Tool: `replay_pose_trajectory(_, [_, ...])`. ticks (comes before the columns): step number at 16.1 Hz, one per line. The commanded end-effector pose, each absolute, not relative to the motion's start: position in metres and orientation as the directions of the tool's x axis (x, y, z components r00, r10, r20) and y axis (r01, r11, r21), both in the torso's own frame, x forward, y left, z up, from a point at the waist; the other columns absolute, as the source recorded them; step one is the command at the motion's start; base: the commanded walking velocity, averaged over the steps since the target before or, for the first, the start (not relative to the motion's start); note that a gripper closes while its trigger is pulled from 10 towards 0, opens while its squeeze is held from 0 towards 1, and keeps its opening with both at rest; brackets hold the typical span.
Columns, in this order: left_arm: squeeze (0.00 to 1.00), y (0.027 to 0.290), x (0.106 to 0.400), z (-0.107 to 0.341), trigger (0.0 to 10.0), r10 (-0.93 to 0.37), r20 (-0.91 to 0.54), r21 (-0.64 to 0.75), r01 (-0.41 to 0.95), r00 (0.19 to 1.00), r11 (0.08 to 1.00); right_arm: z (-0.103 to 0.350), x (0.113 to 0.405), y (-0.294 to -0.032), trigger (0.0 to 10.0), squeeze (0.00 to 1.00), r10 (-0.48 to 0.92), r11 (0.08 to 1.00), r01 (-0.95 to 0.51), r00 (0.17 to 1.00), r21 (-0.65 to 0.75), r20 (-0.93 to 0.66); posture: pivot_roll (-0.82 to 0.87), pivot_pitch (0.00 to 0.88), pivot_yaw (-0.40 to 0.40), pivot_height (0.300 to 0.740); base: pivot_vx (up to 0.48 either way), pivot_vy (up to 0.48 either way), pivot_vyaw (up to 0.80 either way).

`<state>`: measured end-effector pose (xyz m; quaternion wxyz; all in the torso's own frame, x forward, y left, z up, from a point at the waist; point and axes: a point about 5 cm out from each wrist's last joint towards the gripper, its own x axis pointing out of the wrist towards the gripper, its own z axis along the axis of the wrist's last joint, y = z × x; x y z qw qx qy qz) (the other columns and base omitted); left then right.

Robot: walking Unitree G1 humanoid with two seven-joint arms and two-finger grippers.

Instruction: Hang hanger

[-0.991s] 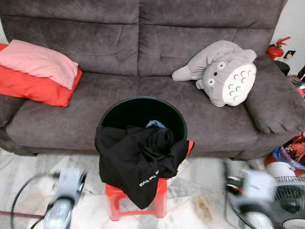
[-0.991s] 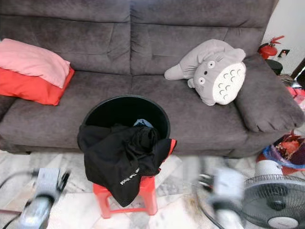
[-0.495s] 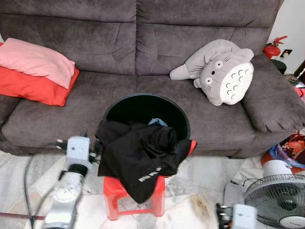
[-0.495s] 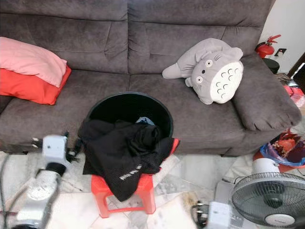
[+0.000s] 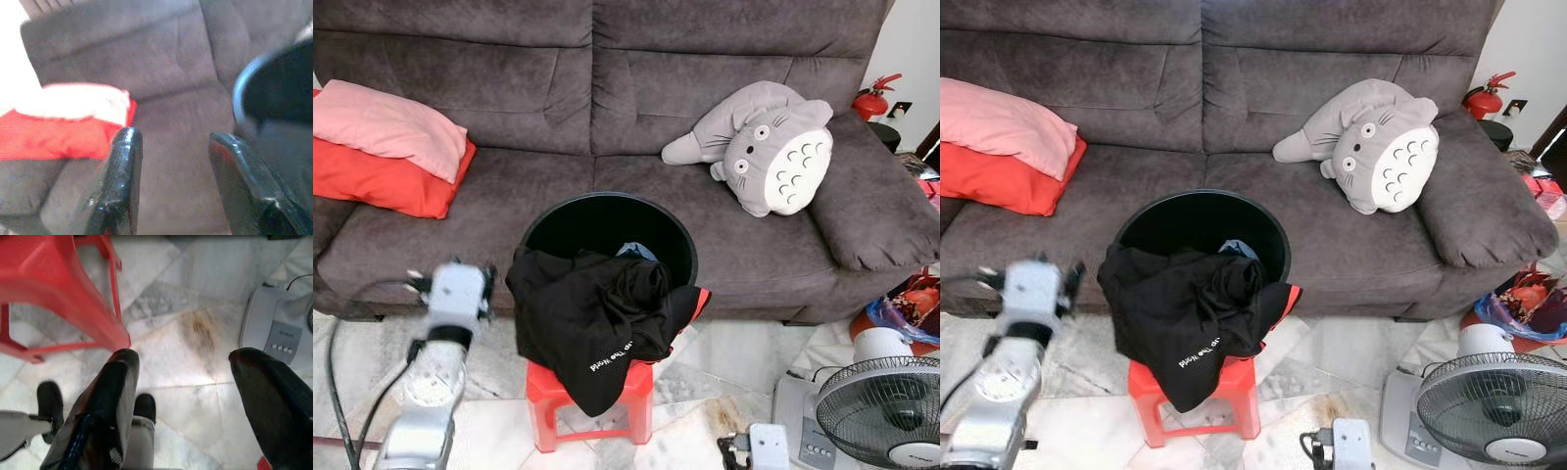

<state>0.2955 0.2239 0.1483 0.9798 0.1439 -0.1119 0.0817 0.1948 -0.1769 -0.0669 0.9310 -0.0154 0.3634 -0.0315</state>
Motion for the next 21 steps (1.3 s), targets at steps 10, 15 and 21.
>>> replay_pose_trajectory(10, [1.00,0.180,0.270,0.135,10.0,-0.226,0.011,-0.081,0.226,0.974,0.971,-0.089,0.169,-0.176,10.0,0.00,-0.119,0.992,0.103,0.616,-0.070,-0.779,-0.03,0.209,-0.014,0.740,0.000,0.000,0.00])
replay_pose_trajectory(15, [1.00,0.170,0.271,0.135,10.0,-0.305,0.002,-0.045,0.304,0.953,0.951,-0.092,0.162,-0.179,10.0,0.00,-0.128,0.991,0.103,0.605,-0.082,-0.786,-0.03,0.206,-0.015,0.740,0.000,0.000,0.00])
replay_pose_trajectory(21, [1.00,0.160,0.285,0.146,10.0,-0.343,0.084,0.044,0.340,0.936,0.939,-0.091,0.161,-0.178,10.0,0.00,-0.131,0.991,0.072,0.625,-0.109,-0.770,-0.03,0.187,-0.017,0.740,0.000,0.000,0.00])
